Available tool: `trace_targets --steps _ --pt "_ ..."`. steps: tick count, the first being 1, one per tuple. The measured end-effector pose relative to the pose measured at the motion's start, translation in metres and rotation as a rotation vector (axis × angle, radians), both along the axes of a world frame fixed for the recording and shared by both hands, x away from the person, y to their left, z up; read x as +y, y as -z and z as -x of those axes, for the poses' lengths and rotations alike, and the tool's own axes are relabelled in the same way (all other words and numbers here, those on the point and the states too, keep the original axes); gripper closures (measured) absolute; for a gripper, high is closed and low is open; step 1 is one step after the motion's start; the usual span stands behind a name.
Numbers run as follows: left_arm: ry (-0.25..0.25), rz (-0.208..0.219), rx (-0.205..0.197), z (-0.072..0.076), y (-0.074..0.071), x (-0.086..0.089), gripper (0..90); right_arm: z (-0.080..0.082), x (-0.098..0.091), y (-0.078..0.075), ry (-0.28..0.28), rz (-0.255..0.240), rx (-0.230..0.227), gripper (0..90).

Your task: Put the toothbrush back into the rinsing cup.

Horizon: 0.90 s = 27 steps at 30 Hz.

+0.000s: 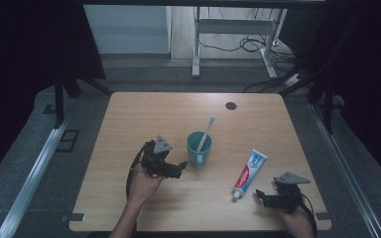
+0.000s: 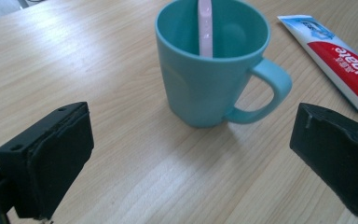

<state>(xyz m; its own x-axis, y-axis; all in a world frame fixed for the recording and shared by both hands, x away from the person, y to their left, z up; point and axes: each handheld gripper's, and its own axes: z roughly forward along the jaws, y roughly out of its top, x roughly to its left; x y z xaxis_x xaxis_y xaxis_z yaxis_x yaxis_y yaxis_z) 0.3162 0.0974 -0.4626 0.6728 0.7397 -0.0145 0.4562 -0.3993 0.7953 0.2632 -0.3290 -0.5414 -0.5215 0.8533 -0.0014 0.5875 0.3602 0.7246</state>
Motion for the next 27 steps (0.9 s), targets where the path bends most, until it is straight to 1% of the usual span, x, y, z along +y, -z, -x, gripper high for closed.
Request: trace_targets --steps 8,10,13,21,23,27 --pt "-0.012 0.005 0.001 0.008 0.012 0.008 0.0 0.0 0.0 0.0 0.002 0.0 0.0 11.3" --pt "-0.013 -0.001 0.001 0.01 0.015 0.01 0.0 0.0 0.0 0.0 0.002 0.0 0.0 11.4" --pt "-0.017 0.006 0.008 0.013 0.02 0.012 0.0 0.0 0.0 0.0 0.003 0.0 0.0 11.3" --pt "-0.023 -0.006 0.025 0.02 0.036 0.018 0.0 0.0 0.0 0.0 0.003 0.0 0.0 11.3" --pt "-0.028 -0.003 0.029 0.022 0.039 0.019 0.0 0.0 0.0 0.0 0.003 0.0 0.0 11.4" --pt "-0.032 -0.015 0.039 0.024 0.047 0.021 0.0 0.0 0.0 0.0 0.003 0.0 0.0 11.4"
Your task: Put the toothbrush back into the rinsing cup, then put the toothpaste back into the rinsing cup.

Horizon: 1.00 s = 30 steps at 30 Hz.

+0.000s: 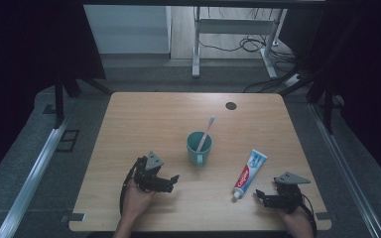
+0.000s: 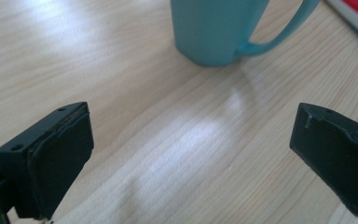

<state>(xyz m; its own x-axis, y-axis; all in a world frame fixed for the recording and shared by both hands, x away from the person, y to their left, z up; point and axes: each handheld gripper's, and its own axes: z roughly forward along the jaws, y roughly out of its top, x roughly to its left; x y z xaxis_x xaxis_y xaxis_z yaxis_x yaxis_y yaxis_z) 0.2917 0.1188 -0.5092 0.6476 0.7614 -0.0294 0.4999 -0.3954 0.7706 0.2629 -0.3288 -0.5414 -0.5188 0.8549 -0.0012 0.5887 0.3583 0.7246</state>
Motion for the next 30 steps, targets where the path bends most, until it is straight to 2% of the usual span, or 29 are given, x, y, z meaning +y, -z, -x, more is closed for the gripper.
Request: trace_targets --steps 9,14,19,25,30 --pt "-0.011 -0.023 0.015 0.003 0.012 0.003 0.0 0.0 -0.001 0.0 -0.006 -0.003 -0.001 12.5" --pt "-0.012 -0.032 0.027 0.005 0.018 0.003 0.0 0.0 -0.004 -0.002 -0.01 -0.022 0.007 12.9" --pt "-0.014 -0.041 0.044 0.005 0.022 0.003 0.0 0.002 -0.004 -0.008 -0.02 -0.029 -0.024 12.9" --pt "-0.014 -0.055 0.089 0.002 0.028 0.003 0.0 0.003 -0.006 -0.012 -0.026 -0.037 -0.037 13.5" --pt "-0.019 -0.075 0.101 0.001 0.032 0.004 0.2 0.005 -0.006 -0.016 -0.03 -0.038 -0.055 13.9"
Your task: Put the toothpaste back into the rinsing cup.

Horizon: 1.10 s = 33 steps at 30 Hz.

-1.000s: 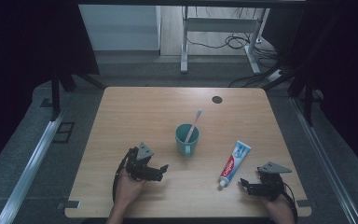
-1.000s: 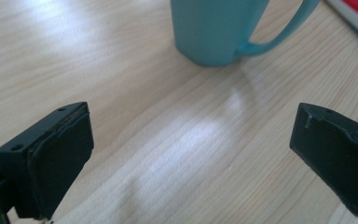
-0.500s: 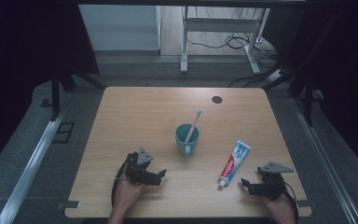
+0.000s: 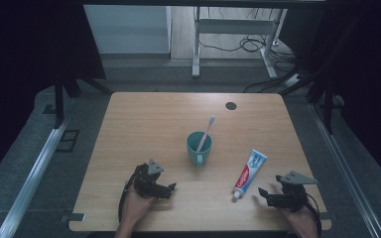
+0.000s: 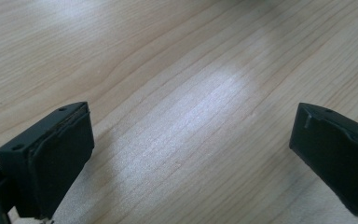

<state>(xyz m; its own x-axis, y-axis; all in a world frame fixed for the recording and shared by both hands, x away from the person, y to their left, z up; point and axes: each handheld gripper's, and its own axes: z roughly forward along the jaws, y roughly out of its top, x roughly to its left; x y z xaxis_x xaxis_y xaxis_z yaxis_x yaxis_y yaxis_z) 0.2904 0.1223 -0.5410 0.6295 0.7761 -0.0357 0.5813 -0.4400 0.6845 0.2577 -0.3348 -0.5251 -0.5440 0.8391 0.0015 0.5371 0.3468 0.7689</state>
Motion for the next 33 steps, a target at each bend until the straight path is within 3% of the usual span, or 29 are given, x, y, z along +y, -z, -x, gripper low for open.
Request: trace_targets --steps 7,13,21,29,33 --pt "-0.005 -0.021 0.012 0.0 0.004 0.0 1.0 0.003 0.003 -0.005 -0.03 0.006 0.018 17.8" --pt "-0.006 -0.023 0.013 0.0 0.004 0.0 1.1 0.004 0.004 -0.008 -0.072 -0.028 0.069 39.7" --pt "-0.007 -0.023 0.013 0.0 0.004 0.0 1.2 0.008 0.009 -0.011 -0.131 -0.041 0.087 69.1" --pt "-0.008 -0.023 0.012 0.0 0.004 0.0 1.3 0.007 0.024 -0.017 -0.166 -0.049 0.097 87.3" --pt "-0.01 -0.023 0.012 0.0 0.004 0.0 1.4 0.003 0.03 -0.019 -0.179 -0.063 0.108 89.2"
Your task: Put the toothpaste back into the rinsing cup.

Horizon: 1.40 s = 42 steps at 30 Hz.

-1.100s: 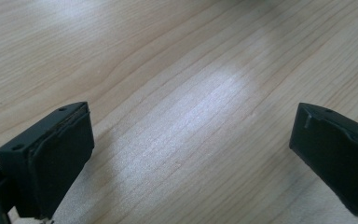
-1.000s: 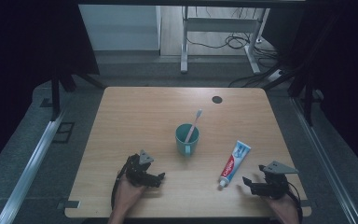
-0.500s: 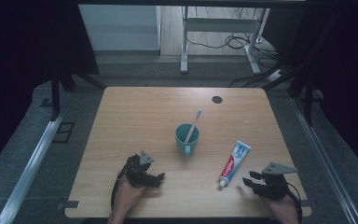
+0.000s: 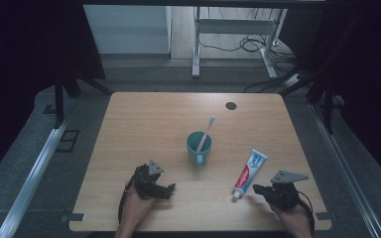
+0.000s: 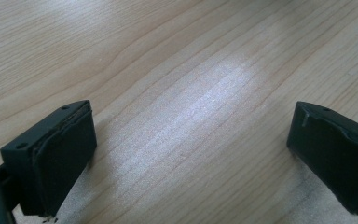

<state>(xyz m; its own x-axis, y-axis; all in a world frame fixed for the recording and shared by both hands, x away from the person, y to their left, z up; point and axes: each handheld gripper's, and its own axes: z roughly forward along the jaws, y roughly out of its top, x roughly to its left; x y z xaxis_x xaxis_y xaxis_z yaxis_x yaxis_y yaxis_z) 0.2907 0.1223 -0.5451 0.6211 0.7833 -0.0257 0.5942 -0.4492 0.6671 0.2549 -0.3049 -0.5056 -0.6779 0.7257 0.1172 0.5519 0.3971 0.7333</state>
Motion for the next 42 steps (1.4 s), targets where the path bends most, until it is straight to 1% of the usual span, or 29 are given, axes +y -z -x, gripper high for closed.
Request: trace_targets --steps 4,8,13,17,22,27,33,36,38,42 --pt "0.0 0.0 0.0 0.0 0.0 0.0 1.5 -0.005 0.003 -0.003 -0.005 -0.028 0.013 89.2" --pt "-0.001 -0.001 0.0 0.0 0.0 0.0 1.5 -0.01 0.008 -0.008 -0.017 -0.051 0.015 89.2" --pt "-0.002 -0.001 -0.001 0.0 0.0 0.0 1.4 -0.017 0.019 -0.014 -0.037 -0.048 0.014 89.2" --pt "-0.002 -0.001 -0.001 0.0 0.0 0.0 1.5 -0.023 0.03 -0.015 -0.056 -0.038 0.014 89.2" --pt "-0.001 0.0 -0.001 0.0 0.0 0.0 1.5 -0.03 0.044 -0.01 -0.079 -0.024 0.023 89.2" --pt "-0.001 0.0 0.0 0.0 0.0 0.0 1.5 -0.033 0.054 -0.006 -0.093 -0.01 0.031 89.2" --pt "-0.001 0.0 0.0 0.0 0.0 0.0 1.5 -0.034 0.058 -0.001 -0.099 0.001 0.043 89.2" --pt "-0.001 0.0 -0.001 0.0 0.0 0.0 1.5 -0.034 0.056 0.002 -0.096 0.01 0.048 89.2" --pt "-0.001 0.0 0.0 0.0 0.0 0.0 1.5 -0.033 0.053 0.003 -0.094 -0.005 0.052 89.2" --pt "-0.001 0.0 0.0 0.0 0.0 0.0 1.5 -0.032 0.049 0.001 -0.089 0.0 0.05 89.2"
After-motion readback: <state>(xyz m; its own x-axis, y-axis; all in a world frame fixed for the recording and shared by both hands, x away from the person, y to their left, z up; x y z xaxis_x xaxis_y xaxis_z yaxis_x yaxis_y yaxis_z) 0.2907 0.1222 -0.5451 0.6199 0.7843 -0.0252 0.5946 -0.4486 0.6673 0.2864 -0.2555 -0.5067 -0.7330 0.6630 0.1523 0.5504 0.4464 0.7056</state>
